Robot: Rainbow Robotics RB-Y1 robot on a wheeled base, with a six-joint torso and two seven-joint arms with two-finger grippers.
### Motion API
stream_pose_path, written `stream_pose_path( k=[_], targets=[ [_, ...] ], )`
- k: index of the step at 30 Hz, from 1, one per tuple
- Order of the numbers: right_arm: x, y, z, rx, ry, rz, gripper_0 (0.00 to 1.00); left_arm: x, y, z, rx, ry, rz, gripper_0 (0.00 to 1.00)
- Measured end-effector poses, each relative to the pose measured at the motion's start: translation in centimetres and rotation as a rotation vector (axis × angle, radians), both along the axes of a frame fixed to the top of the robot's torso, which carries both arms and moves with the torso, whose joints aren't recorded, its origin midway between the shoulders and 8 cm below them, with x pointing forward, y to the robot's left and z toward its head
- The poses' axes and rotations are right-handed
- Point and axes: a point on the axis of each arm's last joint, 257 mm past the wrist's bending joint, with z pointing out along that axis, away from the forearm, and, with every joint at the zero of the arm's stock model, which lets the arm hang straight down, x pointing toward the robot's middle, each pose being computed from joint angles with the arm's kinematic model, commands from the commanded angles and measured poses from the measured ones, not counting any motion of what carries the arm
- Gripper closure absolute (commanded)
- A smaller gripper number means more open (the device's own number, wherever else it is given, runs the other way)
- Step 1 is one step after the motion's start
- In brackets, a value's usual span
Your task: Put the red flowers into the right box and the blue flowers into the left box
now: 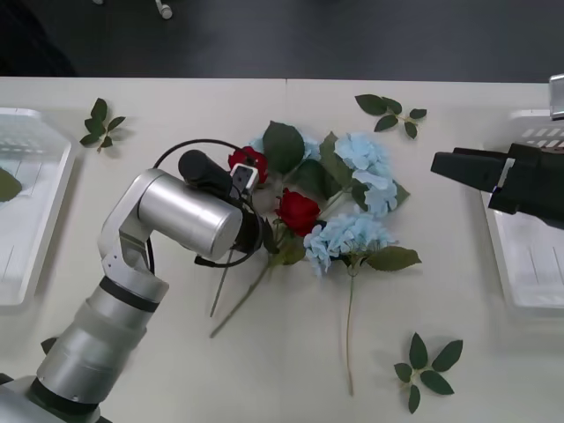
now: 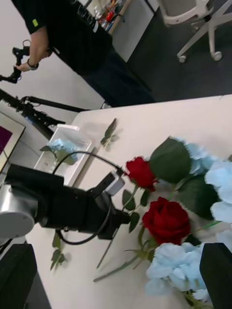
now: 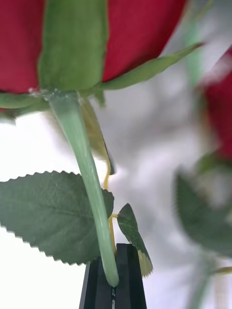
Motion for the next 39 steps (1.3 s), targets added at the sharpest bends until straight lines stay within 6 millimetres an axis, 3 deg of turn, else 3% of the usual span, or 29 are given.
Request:
stream_pose_path(
  k=[10,17,25,29,35,39],
  targets=[
    [-4.0,4.8,-4.5,-0.019,0.091,0.125,0.0,0.8,-1.9,9.7,-0.134,-0.212,-0.125,1.0],
    [-5.2,8.3,-5.1,-0.019,0.094,0.208,0.0,0.8,-3.4,16.8,-0.356,-0.399,-0.168,1.0],
    [-5.7,10.6,-7.9,-0.103,0.067,0.239,0.0,-0.9,-4.9,19.4,-0.445,-0.537,-0.346,1.0],
    [-6.0,10.9,-8.8,-0.132,0.054,0.253,0.0,-2.1,-5.3,22.1,-0.539,-0.573,-0.432,1.0],
    [-5.4,10.5,-8.9,-0.173,0.008,0.246,0.0,-3.4,-4.8,25.2,-0.585,-0.678,-0.543,1.0],
    [-5.3,10.5,-8.9,-0.179,0.001,0.245,0.0,-5.0,-5.1,26.1,-0.628,-0.69,-0.616,1.0]
  ],
)
